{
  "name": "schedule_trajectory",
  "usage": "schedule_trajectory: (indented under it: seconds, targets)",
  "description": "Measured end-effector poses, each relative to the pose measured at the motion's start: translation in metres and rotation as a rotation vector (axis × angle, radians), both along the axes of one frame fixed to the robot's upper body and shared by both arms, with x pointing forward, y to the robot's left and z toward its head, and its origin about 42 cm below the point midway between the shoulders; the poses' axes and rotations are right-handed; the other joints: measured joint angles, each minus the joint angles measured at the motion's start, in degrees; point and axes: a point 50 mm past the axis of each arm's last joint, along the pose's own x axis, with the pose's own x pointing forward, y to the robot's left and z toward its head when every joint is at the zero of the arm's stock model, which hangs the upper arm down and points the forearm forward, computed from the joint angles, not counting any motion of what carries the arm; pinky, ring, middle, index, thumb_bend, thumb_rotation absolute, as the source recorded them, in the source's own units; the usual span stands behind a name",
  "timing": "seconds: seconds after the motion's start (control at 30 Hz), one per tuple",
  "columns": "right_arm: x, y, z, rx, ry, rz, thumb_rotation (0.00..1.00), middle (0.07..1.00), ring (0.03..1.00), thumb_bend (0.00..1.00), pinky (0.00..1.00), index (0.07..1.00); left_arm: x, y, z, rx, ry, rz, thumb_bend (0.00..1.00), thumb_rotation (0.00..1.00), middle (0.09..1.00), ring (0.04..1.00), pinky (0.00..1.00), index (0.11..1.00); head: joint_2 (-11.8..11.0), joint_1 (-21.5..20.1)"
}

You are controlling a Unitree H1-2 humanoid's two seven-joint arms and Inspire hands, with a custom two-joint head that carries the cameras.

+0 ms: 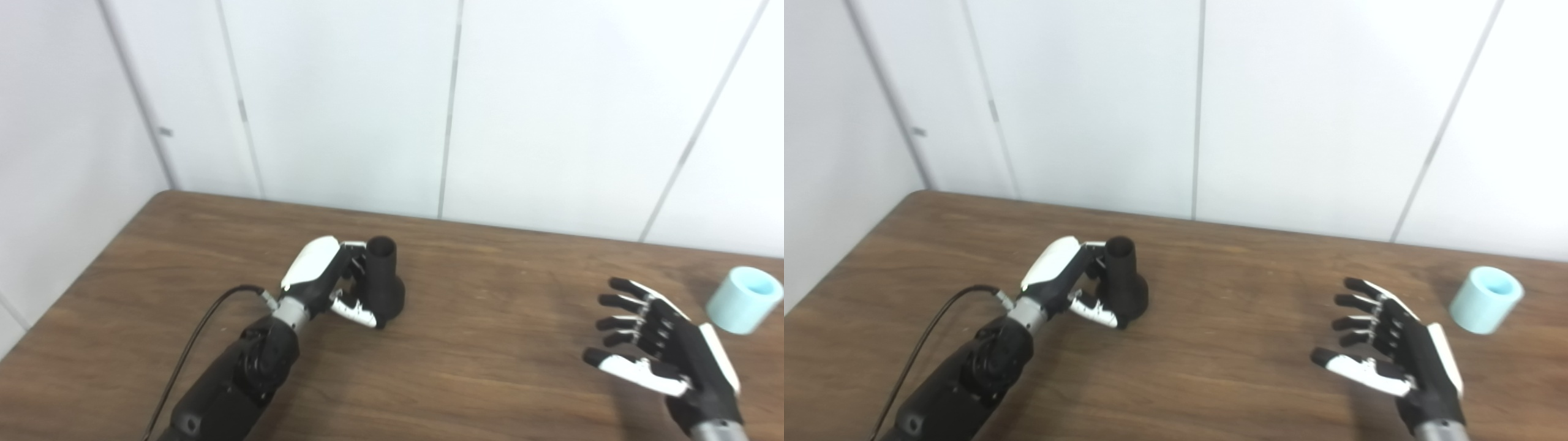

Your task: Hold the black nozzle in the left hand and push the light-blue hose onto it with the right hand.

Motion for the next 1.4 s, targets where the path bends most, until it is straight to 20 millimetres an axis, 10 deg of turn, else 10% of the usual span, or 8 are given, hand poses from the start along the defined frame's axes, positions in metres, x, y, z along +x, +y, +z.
schedule_trajectory:
  seconds: [0.9,1.4]
  targets:
    - [0.004,0.020,0.019,-0.010,-0.035,0.025,0.12,0.698,0.551,0.65,0.44,0.767,0.009,-0.093,-0.016,0.013,-0.025,-0.341,0.52,0.00,0.416,0.450,0.42,0.519,1.1,-8.1]
    - [-0.006,-0.082,0.132,-0.616,-0.089,0.008,0.23,0.827,0.682,0.83,0.49,0.852,0.011,-0.112,-0.022,0.011,-0.024,-0.358,0.52,0.00,0.434,0.412,0.37,0.512,1.1,-14.9]
